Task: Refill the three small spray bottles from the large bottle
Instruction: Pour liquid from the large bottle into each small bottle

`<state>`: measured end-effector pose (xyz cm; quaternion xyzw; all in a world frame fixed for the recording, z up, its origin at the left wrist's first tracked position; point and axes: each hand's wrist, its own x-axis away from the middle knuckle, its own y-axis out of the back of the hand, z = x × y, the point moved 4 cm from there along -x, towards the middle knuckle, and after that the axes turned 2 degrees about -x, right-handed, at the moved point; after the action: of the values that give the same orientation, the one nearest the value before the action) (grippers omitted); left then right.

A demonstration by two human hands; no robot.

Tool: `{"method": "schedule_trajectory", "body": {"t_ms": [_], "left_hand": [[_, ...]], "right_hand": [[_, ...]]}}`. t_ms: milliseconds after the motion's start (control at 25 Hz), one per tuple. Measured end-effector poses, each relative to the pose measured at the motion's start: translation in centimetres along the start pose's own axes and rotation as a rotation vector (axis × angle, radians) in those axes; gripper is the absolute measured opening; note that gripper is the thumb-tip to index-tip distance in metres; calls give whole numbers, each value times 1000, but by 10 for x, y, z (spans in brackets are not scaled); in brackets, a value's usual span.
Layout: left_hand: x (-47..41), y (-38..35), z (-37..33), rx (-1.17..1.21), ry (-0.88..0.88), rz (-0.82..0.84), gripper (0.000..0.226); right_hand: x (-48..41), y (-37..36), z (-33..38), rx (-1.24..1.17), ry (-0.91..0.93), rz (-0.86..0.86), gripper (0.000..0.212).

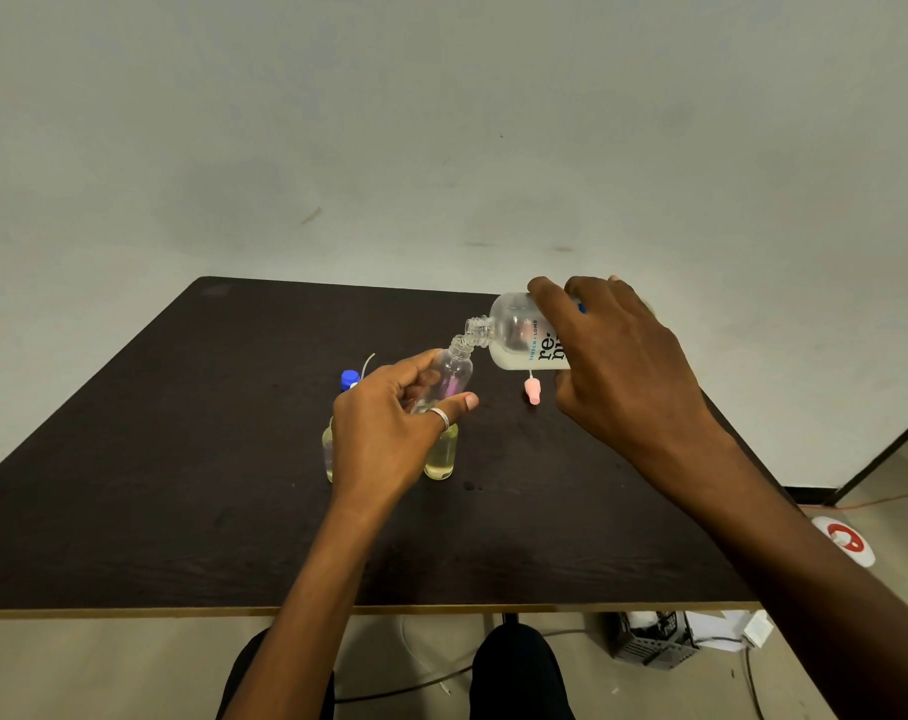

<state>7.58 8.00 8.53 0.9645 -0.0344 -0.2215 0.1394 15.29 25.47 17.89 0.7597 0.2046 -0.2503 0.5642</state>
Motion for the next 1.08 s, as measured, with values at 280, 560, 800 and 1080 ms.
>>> {"method": "schedule_trajectory", "body": {"t_ms": [280,560,800,1080], "left_hand": [[-1,1,3,-21,-2,3,59],[0,2,1,-5,2,2,60],[-1,2,3,-7,-1,2,61],[-1,2,4,-6,10,5,62]], "right_hand": [[0,2,3,8,4,-19,72],[-1,2,3,14,9,-26,74],[-1,3,4,15,9,-22,73],[-2,4,4,7,16,-20,72]]}}
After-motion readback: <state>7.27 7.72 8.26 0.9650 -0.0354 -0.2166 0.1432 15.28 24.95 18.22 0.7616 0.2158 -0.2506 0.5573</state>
